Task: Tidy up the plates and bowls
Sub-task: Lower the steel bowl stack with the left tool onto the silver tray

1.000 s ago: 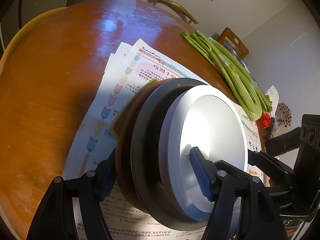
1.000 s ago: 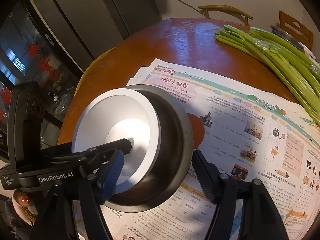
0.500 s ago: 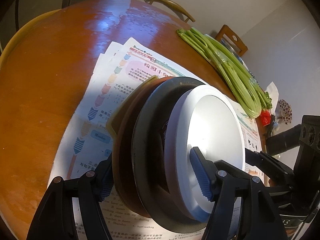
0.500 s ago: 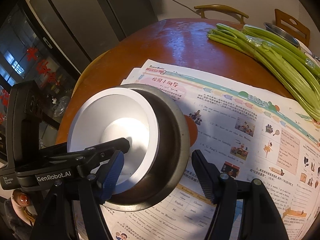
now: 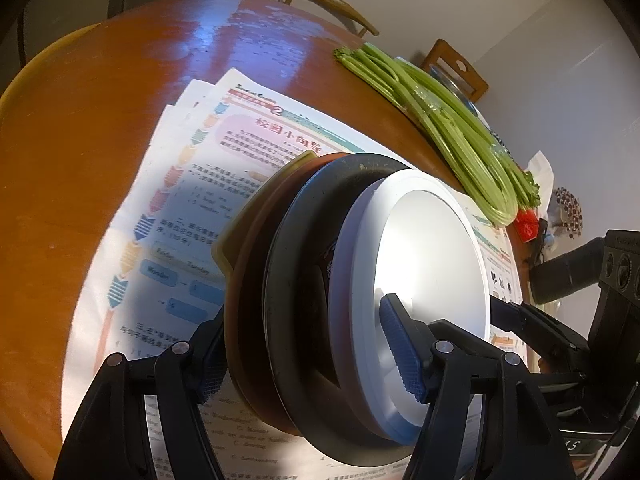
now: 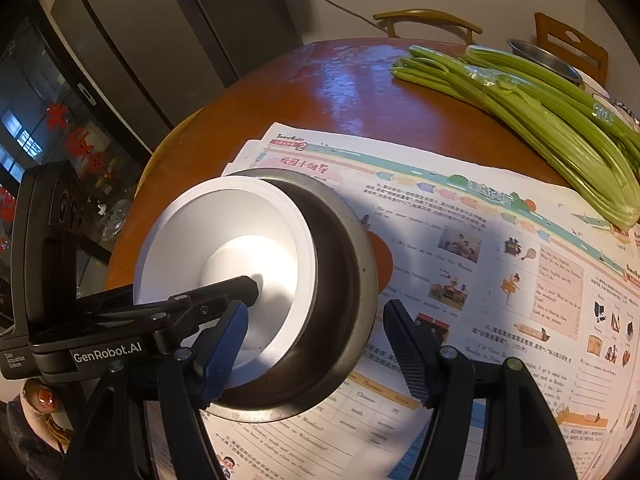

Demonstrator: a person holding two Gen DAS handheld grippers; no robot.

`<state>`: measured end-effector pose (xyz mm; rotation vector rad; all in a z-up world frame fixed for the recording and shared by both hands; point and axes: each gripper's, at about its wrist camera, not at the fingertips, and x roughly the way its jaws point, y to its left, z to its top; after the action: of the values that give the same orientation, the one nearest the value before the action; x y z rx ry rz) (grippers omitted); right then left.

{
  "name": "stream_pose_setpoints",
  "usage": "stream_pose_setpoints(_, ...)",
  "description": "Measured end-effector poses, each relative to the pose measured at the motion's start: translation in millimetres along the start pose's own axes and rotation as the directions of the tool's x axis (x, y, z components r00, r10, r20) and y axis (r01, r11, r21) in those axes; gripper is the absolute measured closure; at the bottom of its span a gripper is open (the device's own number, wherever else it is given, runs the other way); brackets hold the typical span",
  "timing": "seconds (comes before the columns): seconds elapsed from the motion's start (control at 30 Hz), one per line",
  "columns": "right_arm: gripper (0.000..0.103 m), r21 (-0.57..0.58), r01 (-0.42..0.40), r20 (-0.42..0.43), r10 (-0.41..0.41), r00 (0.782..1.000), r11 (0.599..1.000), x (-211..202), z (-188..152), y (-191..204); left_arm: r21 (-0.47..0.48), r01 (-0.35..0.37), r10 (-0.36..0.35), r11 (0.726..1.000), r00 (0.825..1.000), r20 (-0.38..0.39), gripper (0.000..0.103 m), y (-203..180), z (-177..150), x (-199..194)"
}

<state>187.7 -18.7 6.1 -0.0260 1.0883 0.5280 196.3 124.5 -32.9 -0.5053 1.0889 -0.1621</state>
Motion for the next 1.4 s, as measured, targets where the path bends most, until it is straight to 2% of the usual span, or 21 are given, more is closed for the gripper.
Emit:
stream_pose_setpoints(0.67,0.033,0.029,0.012,0.012,-0.012,1.0,1.0,-10.9,-6.1,-25.6,0.042,-0.014,0.015,0.999,1.0,-0.019,0.032,-29.6,1.2,14.8)
stream_pose_setpoints(1.4,0.033,0.053,0.019,0.018,-0.019,1.0,0.998,-17.7,-11.6,-37.2,0.064,-0.007,0.009,0.998,1.0,-0.023,0.031,-38.5,-1.3,20.0)
